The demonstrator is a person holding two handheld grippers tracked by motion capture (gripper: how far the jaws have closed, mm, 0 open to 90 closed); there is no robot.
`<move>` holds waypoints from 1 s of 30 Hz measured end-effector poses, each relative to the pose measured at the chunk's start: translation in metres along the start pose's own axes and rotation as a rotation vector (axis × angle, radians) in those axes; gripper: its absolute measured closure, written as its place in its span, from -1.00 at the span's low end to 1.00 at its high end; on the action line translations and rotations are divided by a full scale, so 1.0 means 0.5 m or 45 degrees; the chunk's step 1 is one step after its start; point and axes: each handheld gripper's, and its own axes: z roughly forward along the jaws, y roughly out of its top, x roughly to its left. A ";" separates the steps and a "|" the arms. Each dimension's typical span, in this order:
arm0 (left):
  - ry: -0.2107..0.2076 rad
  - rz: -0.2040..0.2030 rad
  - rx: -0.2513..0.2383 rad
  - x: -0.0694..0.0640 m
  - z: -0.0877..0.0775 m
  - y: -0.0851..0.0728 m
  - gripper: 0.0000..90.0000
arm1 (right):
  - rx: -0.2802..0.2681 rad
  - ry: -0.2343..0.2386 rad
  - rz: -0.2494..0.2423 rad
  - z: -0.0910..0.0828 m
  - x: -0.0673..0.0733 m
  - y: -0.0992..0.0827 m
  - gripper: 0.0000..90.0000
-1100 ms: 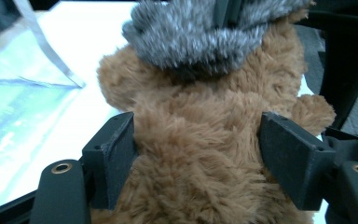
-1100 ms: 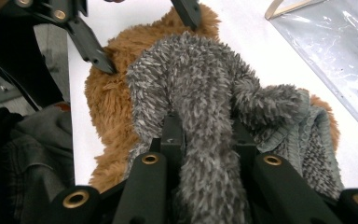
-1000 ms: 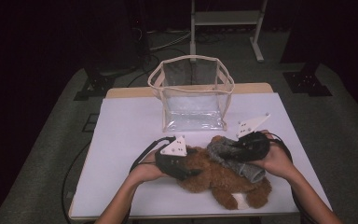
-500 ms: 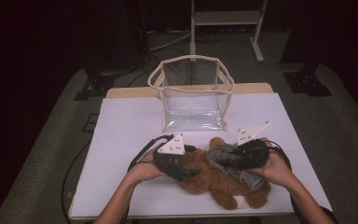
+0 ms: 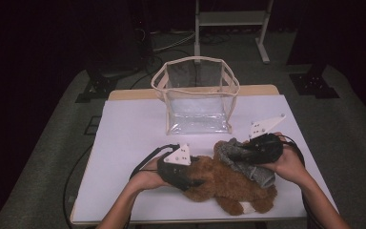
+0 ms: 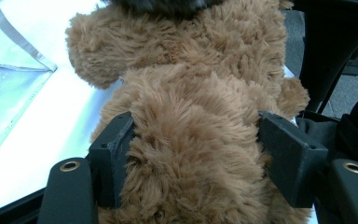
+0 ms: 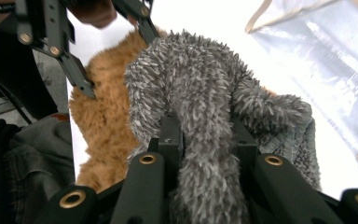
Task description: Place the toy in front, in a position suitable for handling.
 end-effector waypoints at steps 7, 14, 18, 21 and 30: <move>-0.017 -0.005 -0.021 0.012 -0.017 0.009 -0.51 | -0.028 0.026 -0.013 0.021 0.039 -0.043 0.61; -0.064 -0.066 -0.003 0.019 -0.006 0.003 -0.77 | -0.077 0.068 -0.015 0.018 0.063 -0.069 0.63; -0.125 -0.148 0.007 0.029 0.010 -0.007 -0.87 | -0.065 0.084 -0.041 0.015 0.076 -0.073 0.64; -0.179 -0.177 0.029 0.027 0.023 -0.010 -0.80 | -0.066 0.099 -0.045 0.014 0.078 -0.076 0.64; -0.077 0.016 0.104 0.021 0.004 0.012 0.10 | -0.130 0.068 0.004 0.007 0.064 -0.073 0.62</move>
